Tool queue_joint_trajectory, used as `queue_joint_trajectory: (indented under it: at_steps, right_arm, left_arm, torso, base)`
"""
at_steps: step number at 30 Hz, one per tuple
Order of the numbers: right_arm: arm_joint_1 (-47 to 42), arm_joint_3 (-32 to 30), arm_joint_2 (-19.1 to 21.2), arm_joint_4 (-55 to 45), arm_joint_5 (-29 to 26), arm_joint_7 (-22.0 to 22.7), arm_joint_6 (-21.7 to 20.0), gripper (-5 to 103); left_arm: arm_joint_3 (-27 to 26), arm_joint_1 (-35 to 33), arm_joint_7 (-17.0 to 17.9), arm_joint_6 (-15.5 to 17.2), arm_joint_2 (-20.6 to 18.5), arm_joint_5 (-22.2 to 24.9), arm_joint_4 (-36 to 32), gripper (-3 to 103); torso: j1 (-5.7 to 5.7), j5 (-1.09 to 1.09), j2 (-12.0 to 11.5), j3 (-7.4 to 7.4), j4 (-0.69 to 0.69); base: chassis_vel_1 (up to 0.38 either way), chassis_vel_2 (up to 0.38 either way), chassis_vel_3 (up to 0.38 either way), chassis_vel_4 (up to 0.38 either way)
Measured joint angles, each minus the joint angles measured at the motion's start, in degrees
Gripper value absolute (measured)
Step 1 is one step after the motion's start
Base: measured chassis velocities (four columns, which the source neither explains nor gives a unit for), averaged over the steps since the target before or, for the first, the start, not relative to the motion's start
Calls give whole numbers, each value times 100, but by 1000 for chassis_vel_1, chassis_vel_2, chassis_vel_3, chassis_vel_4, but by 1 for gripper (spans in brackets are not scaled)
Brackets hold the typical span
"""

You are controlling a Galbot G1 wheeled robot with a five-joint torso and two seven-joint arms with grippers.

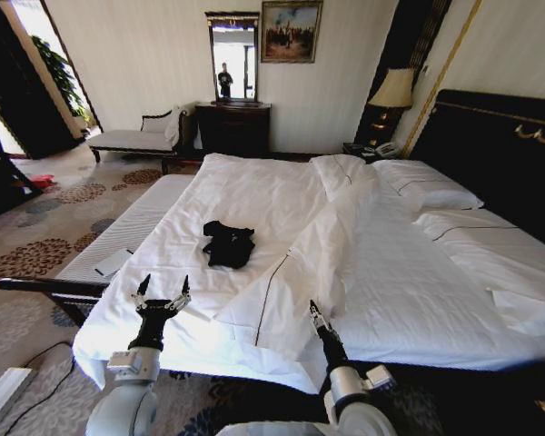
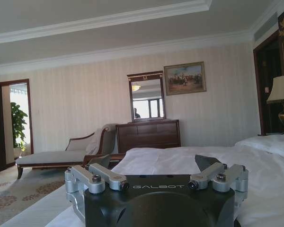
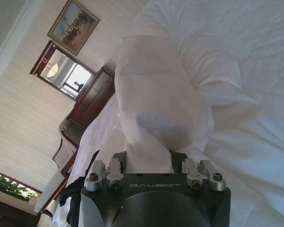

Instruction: Fold the clothes on the bed.

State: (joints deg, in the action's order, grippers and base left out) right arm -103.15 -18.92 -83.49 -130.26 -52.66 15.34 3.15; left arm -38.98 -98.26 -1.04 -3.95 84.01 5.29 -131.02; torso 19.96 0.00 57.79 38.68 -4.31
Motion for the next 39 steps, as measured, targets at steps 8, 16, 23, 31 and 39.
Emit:
queue_joint_trajectory:
  at_steps: [8,16,23,31,39]
  right_arm:
    - [-6,-33,-33,-26,82,-57,31,25]
    - [-5,-159,-34,-163,89,-44,63,2]
    - [72,-796,251,-449,-119,546,-206,0]
    - [184,-1959,831,-809,-924,1400,-564,0]
    - [175,-3029,1408,-870,-1275,1826,-708,0]
  left_arm:
    - [10,13,0,-18,5,4,30,100]
    - [19,51,0,-19,4,21,54,100]
    - [3,75,2,-19,-20,55,65,100]
    - [-12,95,4,-19,-28,90,71,100]
    - [-30,102,7,-19,-38,120,50,100]
  torso:
    - [0,0,0,0,0]
    - [0,1,0,0,0]
    - [0,1,0,0,1]
    - [0,2,0,0,0]
    - [0,2,0,0,0]
  base:
    - [0,0,0,0]
    - [0,0,0,0]
    - [0,0,0,0]
    - [0,0,0,0]
    - [0,0,0,0]
